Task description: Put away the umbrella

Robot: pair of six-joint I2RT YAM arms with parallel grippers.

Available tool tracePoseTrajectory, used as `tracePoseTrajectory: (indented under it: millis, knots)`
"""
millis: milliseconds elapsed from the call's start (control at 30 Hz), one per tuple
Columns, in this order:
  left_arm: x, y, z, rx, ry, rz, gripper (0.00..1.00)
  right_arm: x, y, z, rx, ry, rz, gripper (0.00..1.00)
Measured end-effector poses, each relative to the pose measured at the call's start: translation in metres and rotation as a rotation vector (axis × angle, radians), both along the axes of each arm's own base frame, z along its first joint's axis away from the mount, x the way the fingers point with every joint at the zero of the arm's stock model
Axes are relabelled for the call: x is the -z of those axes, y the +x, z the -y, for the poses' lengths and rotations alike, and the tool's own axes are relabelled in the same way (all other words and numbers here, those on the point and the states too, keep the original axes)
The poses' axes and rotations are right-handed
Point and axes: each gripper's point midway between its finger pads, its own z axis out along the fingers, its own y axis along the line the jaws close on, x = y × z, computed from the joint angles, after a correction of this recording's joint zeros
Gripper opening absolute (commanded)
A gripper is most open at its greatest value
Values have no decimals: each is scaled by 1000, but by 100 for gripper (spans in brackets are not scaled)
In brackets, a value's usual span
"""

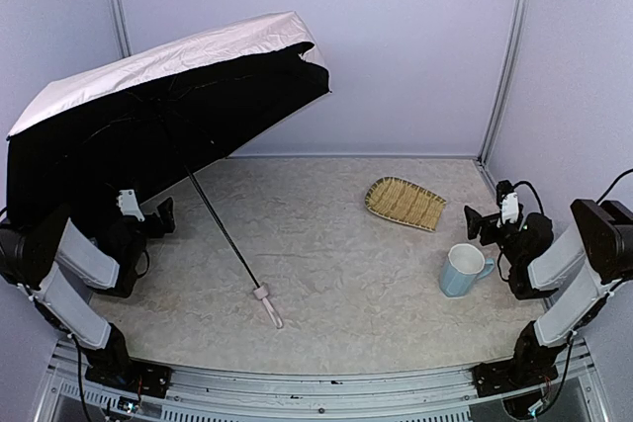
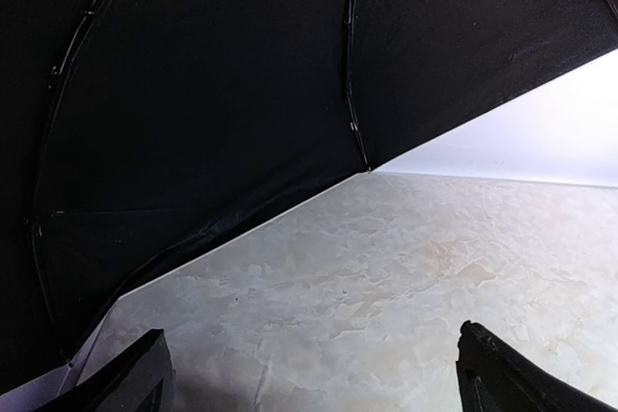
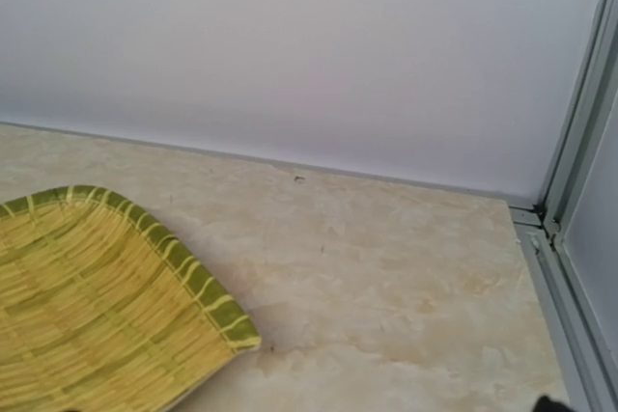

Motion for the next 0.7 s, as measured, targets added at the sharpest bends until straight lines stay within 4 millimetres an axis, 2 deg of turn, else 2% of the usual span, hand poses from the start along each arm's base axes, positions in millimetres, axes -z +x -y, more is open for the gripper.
tracePoseTrajectory:
  millis: [400,500,567,600,700]
  knots:
    - [1,0,2,10,3,-3,99,0,0,0,0,0,0,100]
    - [-3,-3,6,0,24,-18,95,2,2,1,6,1,-22,100]
    - [-26,-9,17,-16,41,31,93,-5,5,0,1,6,-43,100]
    - [-44,-14,26,-16,48,77,92,-18,8,-1,-7,13,-33,100]
    - [-96,-37,56,11,34,225,90,-77,12,-10,-68,52,58,100]
